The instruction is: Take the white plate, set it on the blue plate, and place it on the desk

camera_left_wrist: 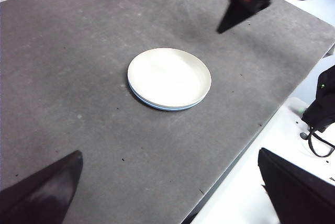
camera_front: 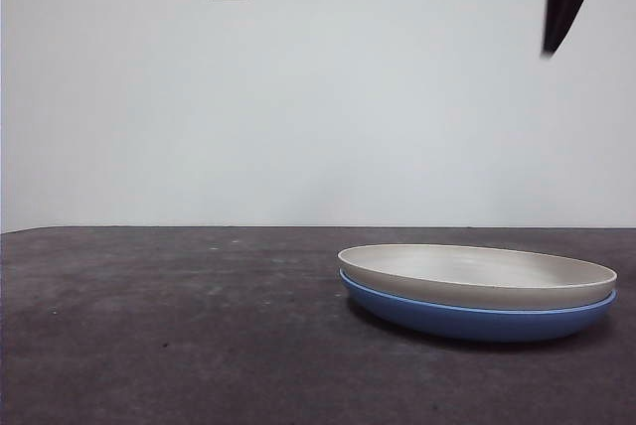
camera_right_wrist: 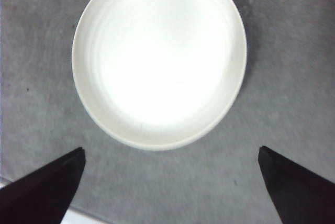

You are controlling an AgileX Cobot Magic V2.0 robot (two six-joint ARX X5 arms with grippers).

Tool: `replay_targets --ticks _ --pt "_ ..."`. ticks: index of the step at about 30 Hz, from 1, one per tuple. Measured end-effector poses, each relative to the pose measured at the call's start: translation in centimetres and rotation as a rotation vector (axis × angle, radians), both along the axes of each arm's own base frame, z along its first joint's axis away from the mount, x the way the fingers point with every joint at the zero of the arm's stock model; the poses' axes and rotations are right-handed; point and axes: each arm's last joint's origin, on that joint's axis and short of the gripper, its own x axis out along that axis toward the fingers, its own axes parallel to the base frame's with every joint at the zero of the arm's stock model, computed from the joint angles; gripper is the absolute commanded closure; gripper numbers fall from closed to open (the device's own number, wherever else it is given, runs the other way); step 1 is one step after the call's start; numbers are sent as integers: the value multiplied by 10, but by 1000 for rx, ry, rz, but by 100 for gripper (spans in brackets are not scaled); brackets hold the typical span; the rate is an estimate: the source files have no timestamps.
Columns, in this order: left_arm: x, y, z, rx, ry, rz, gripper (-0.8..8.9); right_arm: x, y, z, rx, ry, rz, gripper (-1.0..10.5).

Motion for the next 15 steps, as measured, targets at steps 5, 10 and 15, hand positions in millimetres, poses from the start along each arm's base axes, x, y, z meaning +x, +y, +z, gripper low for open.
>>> replay_targets --ticks 5,10,15 --pt "0 0 0 0 0 0 247 44 -11 -40 50 117 -16 324" --pt "0 0 0 0 0 0 247 69 -21 -71 64 185 -29 324" --pt "0 0 0 0 0 0 247 83 -25 -95 122 240 -4 324"
